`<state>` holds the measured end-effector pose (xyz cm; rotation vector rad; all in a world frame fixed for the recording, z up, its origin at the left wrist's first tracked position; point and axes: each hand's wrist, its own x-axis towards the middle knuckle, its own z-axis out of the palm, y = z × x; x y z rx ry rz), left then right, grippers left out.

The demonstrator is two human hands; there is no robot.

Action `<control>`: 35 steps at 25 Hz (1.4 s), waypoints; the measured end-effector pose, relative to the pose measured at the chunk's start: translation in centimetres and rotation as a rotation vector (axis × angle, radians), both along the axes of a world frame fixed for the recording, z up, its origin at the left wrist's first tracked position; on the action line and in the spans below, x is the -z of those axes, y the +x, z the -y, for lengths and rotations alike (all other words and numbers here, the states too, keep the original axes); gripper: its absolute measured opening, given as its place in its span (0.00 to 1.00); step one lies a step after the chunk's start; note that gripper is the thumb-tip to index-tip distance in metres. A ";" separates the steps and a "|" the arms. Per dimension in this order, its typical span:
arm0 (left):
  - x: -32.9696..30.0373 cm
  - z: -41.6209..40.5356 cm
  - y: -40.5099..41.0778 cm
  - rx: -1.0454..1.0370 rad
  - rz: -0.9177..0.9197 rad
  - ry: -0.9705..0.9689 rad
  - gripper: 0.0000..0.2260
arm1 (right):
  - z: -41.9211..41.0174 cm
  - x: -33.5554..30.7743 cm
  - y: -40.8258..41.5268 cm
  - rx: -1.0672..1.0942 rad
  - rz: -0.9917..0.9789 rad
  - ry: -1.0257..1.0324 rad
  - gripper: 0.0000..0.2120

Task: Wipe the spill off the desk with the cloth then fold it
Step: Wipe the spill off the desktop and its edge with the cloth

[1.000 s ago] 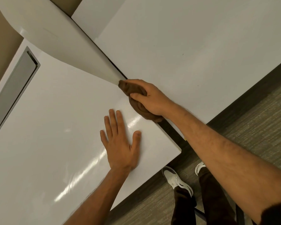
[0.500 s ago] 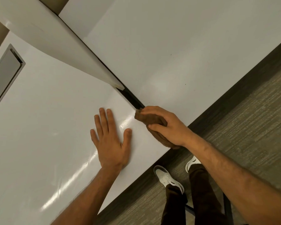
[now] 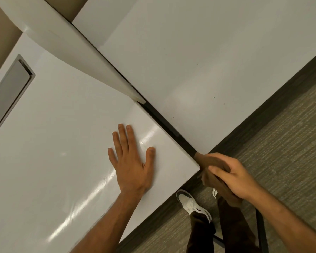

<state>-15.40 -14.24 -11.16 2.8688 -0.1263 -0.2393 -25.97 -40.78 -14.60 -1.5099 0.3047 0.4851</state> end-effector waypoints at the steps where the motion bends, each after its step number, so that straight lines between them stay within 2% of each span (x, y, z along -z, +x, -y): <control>1: 0.1 0.0 0.1 -0.003 0.003 0.003 0.36 | 0.3 -1.1 0.4 0.098 0.021 0.019 0.17; 3: 0.2 -0.1 0.2 -0.005 -0.003 0.007 0.37 | 0.8 -3.0 2.6 0.272 0.068 0.046 0.16; 5: 0.2 -0.1 0.1 -0.006 -0.001 0.006 0.36 | 0.5 -4.3 6.8 0.337 0.095 0.084 0.15; 9: 0.0 -0.1 0.1 0.001 -0.005 0.010 0.36 | -3.3 -4.6 15.9 0.160 0.140 0.084 0.11; 12: 0.0 0.1 0.2 -0.013 -0.014 0.011 0.36 | -6.8 -4.1 19.6 -0.013 0.164 0.043 0.15; 16: -0.2 0.3 0.2 -0.013 -0.021 0.019 0.36 | -6.9 -2.5 18.8 -0.081 0.163 0.046 0.19; 24: -0.2 0.2 0.2 -0.013 -0.023 0.028 0.36 | -4.4 -1.7 11.7 -0.079 0.081 0.090 0.21; 31: -0.3 0.2 0.2 -0.011 -0.020 0.015 0.36 | -2.2 -1.8 6.6 -0.055 0.038 0.088 0.17; 33: -0.2 0.2 0.2 -0.014 -0.019 0.009 0.36 | -1.5 -2.3 7.8 -0.017 0.045 0.091 0.16; 35: 0.0 0.1 0.2 -0.013 -0.008 0.005 0.36 | -1.7 -3.3 10.5 0.118 0.058 0.131 0.16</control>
